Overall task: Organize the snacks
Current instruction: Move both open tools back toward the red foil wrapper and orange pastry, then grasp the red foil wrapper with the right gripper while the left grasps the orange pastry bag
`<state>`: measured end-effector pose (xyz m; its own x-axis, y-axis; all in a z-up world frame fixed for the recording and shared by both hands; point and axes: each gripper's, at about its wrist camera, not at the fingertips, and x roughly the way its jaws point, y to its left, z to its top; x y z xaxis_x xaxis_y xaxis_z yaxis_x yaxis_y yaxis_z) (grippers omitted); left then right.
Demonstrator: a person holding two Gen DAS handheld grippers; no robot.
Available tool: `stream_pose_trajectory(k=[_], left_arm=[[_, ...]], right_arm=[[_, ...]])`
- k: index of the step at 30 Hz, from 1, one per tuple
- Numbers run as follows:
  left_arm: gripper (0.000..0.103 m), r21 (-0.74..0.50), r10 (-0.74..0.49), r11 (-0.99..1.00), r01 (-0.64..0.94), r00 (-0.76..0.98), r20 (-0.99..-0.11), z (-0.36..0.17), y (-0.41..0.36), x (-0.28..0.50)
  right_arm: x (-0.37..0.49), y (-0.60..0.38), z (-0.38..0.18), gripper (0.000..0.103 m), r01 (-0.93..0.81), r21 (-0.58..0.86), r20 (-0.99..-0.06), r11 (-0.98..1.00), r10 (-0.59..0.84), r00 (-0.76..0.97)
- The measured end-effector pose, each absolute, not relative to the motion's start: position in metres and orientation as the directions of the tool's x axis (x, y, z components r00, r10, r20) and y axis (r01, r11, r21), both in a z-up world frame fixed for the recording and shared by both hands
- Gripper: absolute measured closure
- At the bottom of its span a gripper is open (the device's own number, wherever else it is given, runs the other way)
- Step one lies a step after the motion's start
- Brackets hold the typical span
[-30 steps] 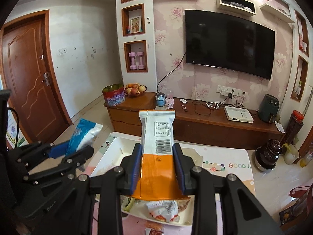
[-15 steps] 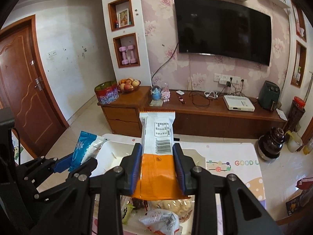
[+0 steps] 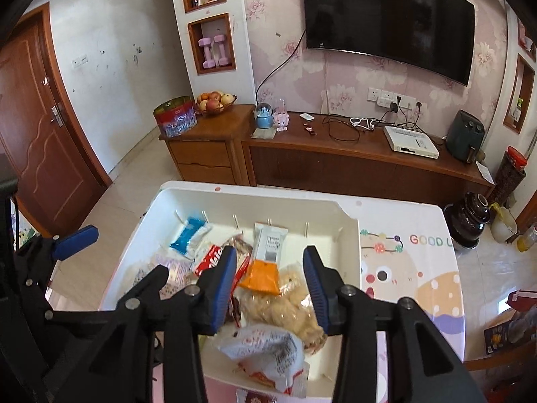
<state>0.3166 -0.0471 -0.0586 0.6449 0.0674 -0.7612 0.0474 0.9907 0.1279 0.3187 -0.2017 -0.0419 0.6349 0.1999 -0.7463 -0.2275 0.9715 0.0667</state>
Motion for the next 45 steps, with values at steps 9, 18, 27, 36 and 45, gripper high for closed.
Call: stream_pose_trajectory(k=[9, 18, 27, 36, 45], left_arm=[[0.013, 0.127, 0.048, 0.989, 0.075, 0.649, -0.759, -0.055, -0.056, 0.291], [0.013, 0.102, 0.017, 0.991, 0.088, 0.668, -0.744, -0.044, -0.055, 0.245], [0.012, 0.064, -0.008, 0.995, 0.081, 0.681, -0.732, -0.052, -0.045, 0.189], [0.012, 0.016, 0.001, 1.000, 0.018, 0.651, -0.759, -0.095, -0.032, 0.148], [0.012, 0.010, 0.041, 0.998, -0.058, 0.571, -0.820, -0.150, -0.020, 0.147]], right_arm=[[0.292, -0.205, -0.037, 0.061, -0.223, 0.045, -0.737, 0.974, 0.183, 0.651], [0.251, -0.205, -0.023, 0.061, -0.237, 0.039, -0.706, 0.971, 0.195, 0.681], [0.202, -0.212, -0.030, 0.061, -0.246, 0.075, -0.706, 0.966, 0.225, 0.672], [0.164, -0.222, -0.077, 0.060, -0.235, 0.104, -0.748, 0.966, 0.232, 0.621], [0.167, -0.224, -0.161, 0.059, -0.192, 0.143, -0.850, 0.971, 0.220, 0.478]])
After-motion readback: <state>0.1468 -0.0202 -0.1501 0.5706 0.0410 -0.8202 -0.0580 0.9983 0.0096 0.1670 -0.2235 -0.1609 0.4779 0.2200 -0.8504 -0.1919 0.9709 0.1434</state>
